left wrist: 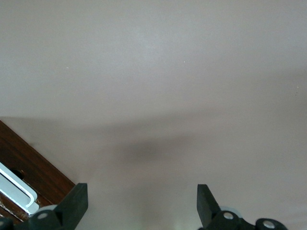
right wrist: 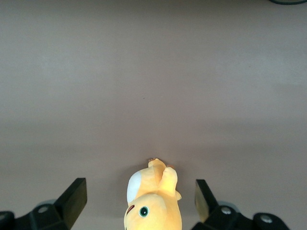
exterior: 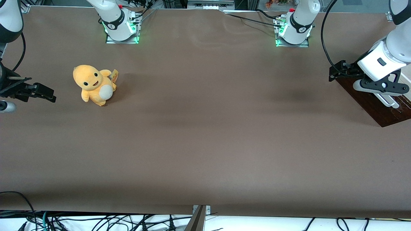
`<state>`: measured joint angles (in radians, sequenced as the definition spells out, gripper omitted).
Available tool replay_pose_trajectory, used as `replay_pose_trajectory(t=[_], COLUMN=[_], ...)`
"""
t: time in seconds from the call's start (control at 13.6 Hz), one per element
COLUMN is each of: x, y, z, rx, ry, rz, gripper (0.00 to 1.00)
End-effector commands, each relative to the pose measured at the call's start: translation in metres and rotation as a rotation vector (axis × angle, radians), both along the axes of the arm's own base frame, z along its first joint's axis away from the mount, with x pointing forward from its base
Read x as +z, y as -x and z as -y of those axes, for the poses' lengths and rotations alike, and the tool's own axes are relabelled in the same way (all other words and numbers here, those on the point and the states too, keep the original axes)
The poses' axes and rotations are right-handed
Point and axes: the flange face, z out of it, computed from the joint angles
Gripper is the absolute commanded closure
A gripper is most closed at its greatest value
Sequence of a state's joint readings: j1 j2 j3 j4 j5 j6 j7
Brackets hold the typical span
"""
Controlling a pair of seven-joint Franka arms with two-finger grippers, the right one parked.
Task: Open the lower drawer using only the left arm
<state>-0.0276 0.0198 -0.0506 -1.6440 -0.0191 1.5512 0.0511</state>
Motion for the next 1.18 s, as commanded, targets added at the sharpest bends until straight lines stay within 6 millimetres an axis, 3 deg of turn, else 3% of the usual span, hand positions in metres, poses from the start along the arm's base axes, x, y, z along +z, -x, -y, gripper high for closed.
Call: replay_pose_trajectory(t=[0.0, 0.88, 1.1], x=[0.0073, 0.0073, -0.0015], y=[-0.0024, -0.0024, -0.0025], z=[-0.0005, -0.0007, -0.0008], rx=[-0.001, 0.004, -0.003], ry=[0.011, 0.009, 0.008], rz=[-0.005, -0.005, -0.038], gripper=[0.0, 0.0, 0.0])
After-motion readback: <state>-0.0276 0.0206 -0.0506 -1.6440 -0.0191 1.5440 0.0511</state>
